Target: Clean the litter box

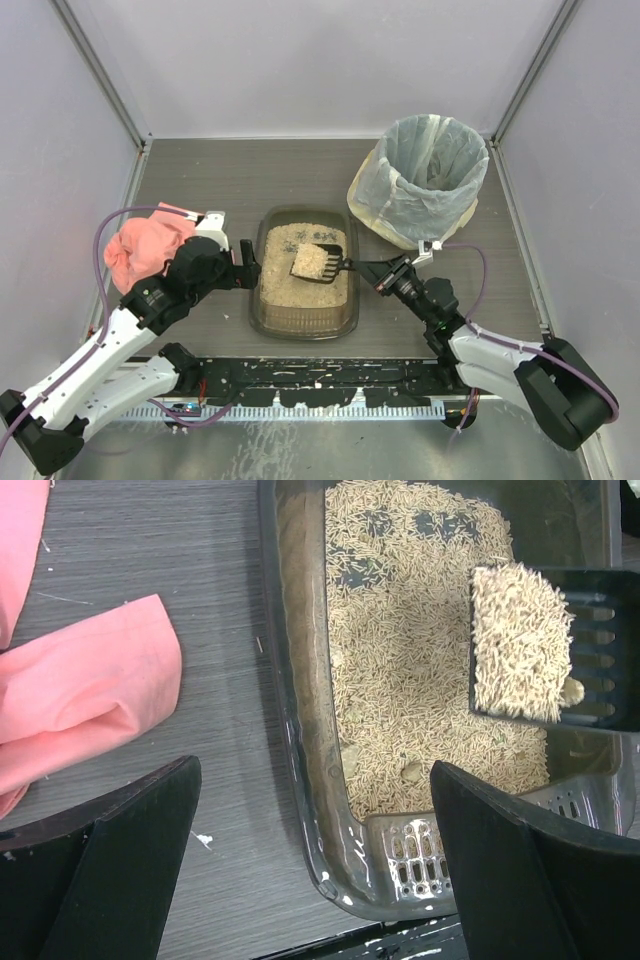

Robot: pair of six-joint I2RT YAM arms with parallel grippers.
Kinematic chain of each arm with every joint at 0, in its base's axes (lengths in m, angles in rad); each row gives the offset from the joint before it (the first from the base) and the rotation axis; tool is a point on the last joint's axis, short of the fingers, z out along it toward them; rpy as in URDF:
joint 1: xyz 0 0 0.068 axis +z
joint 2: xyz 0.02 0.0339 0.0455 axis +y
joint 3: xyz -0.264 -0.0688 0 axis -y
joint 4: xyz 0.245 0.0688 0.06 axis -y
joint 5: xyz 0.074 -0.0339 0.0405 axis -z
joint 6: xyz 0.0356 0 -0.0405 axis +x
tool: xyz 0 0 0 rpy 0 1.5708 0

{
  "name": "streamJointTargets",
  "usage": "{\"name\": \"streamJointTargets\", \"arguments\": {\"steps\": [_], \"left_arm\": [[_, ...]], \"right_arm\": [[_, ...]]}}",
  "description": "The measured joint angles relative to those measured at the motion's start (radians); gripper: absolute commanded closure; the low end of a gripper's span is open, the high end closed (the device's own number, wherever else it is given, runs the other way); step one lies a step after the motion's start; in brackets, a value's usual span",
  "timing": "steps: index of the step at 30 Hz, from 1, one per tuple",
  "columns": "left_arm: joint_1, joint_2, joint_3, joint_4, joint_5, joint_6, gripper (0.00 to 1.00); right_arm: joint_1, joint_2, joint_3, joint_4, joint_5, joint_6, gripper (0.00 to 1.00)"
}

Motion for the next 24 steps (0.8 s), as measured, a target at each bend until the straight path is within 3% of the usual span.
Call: {"name": "streamJointTargets", "arguments": {"steps": [24], "left_arm": [[0.0, 0.001, 0.005, -0.004, -0.014, -0.001, 0.01]], "right_arm": [[-0.078, 0.04, 0.017, 0.094, -0.137, 0.031, 0.99]]}}
